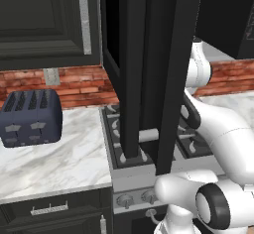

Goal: Pick the cup of tea, navigate to the dining table, and place it on the saucer.

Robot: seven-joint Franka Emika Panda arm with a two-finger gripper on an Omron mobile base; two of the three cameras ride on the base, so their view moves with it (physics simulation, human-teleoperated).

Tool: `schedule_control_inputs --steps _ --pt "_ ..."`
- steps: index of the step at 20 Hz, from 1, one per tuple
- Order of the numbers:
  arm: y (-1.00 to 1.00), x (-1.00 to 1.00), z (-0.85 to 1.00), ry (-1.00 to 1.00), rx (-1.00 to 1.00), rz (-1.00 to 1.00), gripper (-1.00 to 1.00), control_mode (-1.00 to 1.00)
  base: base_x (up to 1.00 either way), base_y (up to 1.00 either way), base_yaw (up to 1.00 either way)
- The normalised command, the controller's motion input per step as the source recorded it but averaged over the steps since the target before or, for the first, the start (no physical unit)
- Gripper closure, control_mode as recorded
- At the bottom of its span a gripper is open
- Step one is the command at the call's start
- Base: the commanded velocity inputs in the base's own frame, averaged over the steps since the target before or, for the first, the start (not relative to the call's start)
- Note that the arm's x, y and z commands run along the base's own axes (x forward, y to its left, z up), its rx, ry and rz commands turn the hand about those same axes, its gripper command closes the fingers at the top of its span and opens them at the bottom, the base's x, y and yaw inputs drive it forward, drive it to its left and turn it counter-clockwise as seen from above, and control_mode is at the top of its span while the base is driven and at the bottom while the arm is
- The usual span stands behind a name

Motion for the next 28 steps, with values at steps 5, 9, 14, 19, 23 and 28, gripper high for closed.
schedule_control_inputs --steps 5,9,14,19,23,28 --pt "0.0 -0.03 0.0 0.0 0.0 0.0 -1.0 -1.0 0.0 0.0 0.0" --pt "0.0 -0.34 0.0 -0.06 0.0 0.0 -1.0 -1.0 0.0 0.0 0.0" --pt "0.0 -0.36 0.12 -0.32 -0.01 0.01 -1.0 -1.0 0.0 0.0 0.0" --pt "0.0 0.0 0.67 -0.3 -0.03 0.0 -1.0 -1.0 0.0 0.0 0.0" --pt "0.0 0.08 0.96 -0.2 -0.03 0.0 -1.0 -1.0 0.0 0.0 0.0" --pt "0.0 0.01 1.0 -0.12 -0.02 0.0 -1.0 -1.0 0.0 0.0 0.0"
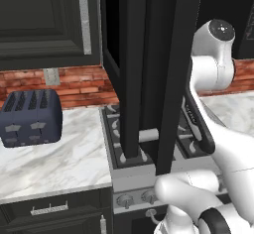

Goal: Pick the cup of tea, navigate to the dining table, and place it on the saucer.

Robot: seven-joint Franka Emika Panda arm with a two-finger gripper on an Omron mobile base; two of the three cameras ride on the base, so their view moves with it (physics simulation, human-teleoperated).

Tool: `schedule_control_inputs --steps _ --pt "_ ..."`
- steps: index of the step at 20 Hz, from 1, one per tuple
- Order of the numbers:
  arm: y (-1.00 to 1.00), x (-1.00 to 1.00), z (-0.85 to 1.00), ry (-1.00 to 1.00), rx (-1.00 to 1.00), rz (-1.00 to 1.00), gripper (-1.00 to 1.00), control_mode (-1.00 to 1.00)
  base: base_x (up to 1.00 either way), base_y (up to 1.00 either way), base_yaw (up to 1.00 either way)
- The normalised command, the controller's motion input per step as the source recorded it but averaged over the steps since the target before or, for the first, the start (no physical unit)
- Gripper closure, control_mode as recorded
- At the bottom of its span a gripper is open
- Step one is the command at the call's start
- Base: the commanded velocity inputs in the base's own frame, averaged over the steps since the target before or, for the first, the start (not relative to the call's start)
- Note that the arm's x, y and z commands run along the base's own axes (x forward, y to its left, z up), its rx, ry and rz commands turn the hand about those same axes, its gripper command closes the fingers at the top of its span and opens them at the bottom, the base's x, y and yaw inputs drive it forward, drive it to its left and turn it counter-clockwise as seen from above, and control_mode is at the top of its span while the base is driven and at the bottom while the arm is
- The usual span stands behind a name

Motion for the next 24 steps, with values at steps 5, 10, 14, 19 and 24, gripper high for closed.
schedule_control_inputs --steps 5,10,14,19,24 --pt "0.0 0.07 0.58 0.0 0.0 0.0 -1.0 -1.0 0.0 0.0 0.0" --pt "0.0 0.33 0.21 -0.12 0.0 -0.01 -1.0 -1.0 0.0 0.0 0.0" --pt "-0.15 0.12 0.15 -0.02 0.0 -0.02 -1.0 -1.0 0.0 0.0 0.0" --pt "-0.1 0.24 0.0 -0.02 0.0 -0.04 -1.0 -1.0 0.0 0.0 0.0" --pt "0.0 0.51 -0.03 -0.06 0.0 -0.03 -1.0 -1.0 0.0 0.0 0.0"
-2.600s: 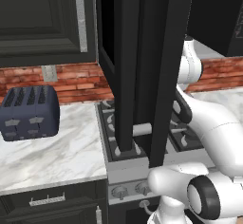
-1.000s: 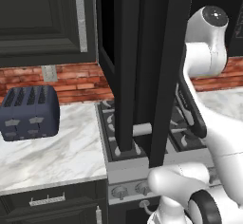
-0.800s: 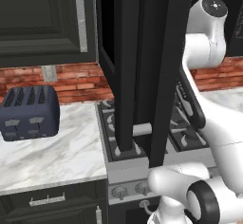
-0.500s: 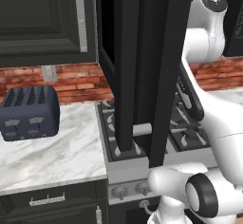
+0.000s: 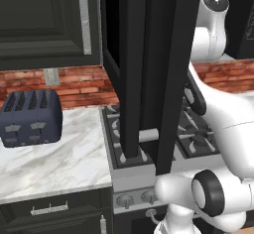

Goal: Pick the cup of tea, navigate to the dining table, and place it on the saucer.

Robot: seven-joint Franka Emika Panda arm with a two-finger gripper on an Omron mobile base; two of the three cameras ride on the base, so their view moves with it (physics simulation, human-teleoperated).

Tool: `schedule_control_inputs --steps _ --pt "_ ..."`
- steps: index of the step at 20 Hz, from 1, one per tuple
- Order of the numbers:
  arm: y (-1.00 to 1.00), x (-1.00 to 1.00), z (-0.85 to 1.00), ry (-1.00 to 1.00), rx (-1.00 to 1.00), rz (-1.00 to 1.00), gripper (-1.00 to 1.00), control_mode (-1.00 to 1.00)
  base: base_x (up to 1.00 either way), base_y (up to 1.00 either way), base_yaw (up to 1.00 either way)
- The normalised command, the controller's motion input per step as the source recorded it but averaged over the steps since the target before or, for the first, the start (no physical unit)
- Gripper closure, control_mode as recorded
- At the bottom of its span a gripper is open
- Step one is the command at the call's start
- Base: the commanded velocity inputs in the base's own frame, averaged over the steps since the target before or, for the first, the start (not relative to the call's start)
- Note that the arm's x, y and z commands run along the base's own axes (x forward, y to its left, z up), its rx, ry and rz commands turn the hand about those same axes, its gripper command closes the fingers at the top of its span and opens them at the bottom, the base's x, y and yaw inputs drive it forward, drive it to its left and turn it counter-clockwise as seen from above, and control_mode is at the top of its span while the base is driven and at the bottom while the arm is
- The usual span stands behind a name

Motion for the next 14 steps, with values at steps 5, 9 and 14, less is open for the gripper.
schedule_control_inputs --steps 5,9,14 --pt "-0.03 0.76 0.0 0.0 0.0 -0.04 -1.0 -1.0 0.0 0.0 0.0" --pt "-0.01 0.72 0.0 0.0 0.0 -0.03 -1.0 -1.0 0.0 0.0 0.0" --pt "0.0 0.53 0.0 0.02 0.0 -0.01 -1.0 -1.0 0.0 0.0 0.0"
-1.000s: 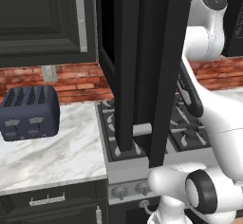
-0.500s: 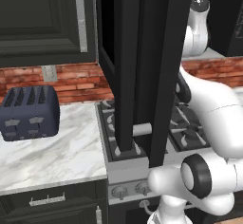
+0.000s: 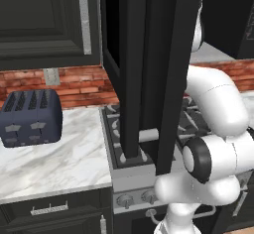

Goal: Pick the cup of tea, navigate to the dining table, and place it on the saucer.

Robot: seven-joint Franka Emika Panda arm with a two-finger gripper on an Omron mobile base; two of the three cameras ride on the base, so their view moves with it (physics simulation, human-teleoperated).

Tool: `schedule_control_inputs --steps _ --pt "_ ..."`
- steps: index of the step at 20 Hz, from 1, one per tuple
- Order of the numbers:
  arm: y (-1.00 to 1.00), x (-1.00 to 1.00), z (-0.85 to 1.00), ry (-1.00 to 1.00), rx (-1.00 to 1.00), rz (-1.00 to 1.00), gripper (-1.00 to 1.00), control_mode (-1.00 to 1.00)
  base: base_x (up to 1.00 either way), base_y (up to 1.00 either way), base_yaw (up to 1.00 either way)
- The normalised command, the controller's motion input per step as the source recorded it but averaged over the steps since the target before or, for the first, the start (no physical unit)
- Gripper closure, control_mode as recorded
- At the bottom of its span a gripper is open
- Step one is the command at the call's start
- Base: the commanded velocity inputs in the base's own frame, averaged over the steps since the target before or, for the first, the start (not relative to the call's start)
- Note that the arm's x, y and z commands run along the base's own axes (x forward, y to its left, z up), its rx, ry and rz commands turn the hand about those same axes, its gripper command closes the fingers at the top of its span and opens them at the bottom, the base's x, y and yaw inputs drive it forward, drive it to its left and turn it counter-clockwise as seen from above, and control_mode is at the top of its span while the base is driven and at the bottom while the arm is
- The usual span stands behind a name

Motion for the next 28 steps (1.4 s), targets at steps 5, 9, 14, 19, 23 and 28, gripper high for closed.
schedule_control_inputs --steps 5,9,14,19,23,28 --pt "0.0 0.3 -0.03 0.06 0.02 0.0 -1.0 -1.0 0.0 0.0 0.0" --pt "-0.12 0.2 -0.22 0.03 0.02 0.0 -1.0 -1.0 0.0 0.0 0.0" --pt "-0.02 0.39 -0.31 0.0 0.01 0.0 -1.0 -1.0 0.0 0.0 0.0" --pt "0.0 0.57 -0.25 0.0 0.0 0.0 -1.0 -1.0 0.0 0.0 0.0" --pt "0.0 0.32 -0.03 0.0 0.01 0.0 -1.0 -1.0 0.0 0.0 0.0" --pt "0.01 0.22 0.0 0.0 0.0 0.0 -1.0 -1.0 0.0 0.0 0.0"
